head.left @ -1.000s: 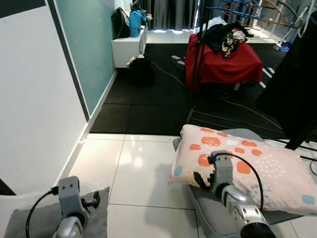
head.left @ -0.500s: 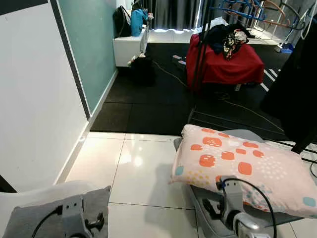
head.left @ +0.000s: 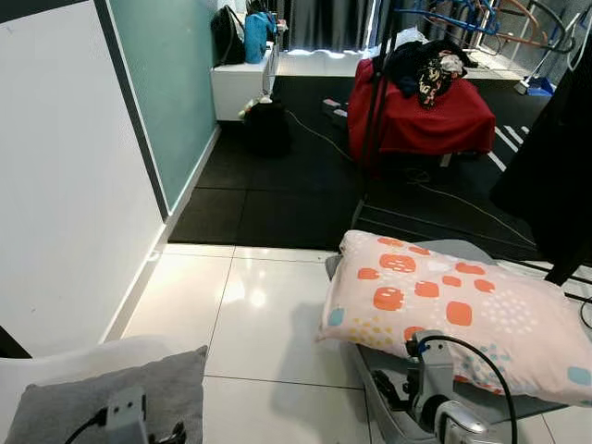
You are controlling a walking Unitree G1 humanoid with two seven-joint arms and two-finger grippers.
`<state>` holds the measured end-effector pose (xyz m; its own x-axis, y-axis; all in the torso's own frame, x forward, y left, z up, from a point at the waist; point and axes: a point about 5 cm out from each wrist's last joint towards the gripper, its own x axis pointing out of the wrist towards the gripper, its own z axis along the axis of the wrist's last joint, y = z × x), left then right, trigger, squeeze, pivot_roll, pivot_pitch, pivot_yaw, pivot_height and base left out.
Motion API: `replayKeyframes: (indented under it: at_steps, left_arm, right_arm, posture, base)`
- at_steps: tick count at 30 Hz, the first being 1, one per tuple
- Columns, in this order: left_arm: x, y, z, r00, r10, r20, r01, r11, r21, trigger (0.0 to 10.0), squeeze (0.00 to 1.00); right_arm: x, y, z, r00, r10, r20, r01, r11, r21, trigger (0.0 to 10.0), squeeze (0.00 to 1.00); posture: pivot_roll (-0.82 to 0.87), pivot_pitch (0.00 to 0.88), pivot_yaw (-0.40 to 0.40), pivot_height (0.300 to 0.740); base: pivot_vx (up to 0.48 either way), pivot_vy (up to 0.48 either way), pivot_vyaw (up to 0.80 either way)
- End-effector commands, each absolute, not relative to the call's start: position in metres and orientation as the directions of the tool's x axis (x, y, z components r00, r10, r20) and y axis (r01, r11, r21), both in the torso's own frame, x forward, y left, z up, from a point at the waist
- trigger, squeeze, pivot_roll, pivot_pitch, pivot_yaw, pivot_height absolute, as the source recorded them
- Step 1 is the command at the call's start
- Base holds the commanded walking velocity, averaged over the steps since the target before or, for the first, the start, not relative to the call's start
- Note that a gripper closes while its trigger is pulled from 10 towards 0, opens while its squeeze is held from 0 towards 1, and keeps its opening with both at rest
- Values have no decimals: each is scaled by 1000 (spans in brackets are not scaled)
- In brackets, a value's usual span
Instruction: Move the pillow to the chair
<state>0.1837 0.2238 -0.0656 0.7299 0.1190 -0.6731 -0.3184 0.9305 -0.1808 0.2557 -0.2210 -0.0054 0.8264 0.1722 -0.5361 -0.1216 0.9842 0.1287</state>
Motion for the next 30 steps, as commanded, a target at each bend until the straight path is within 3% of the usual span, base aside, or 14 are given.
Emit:
replayKeyframes:
  at_steps: [1, 30]
  left_arm:
    - [176, 230, -70, 716, 127, -687, -331, 928, -173, 10000, 0]
    - [174, 229, -76, 694, 117, -710, -336, 925, -176, 10000, 0]
  right_arm:
    - [253, -221, -9, 816, 178, -549, -113, 982, 149, 10000, 0]
    - [254, -219, -7, 814, 192, -548, -119, 979, 166, 10000, 0]
  posture:
    - [-110, 86, -16, 740]
    - [-101, 73, -18, 740]
  base:
    - [0, 0, 0]
    - [0, 0, 0]
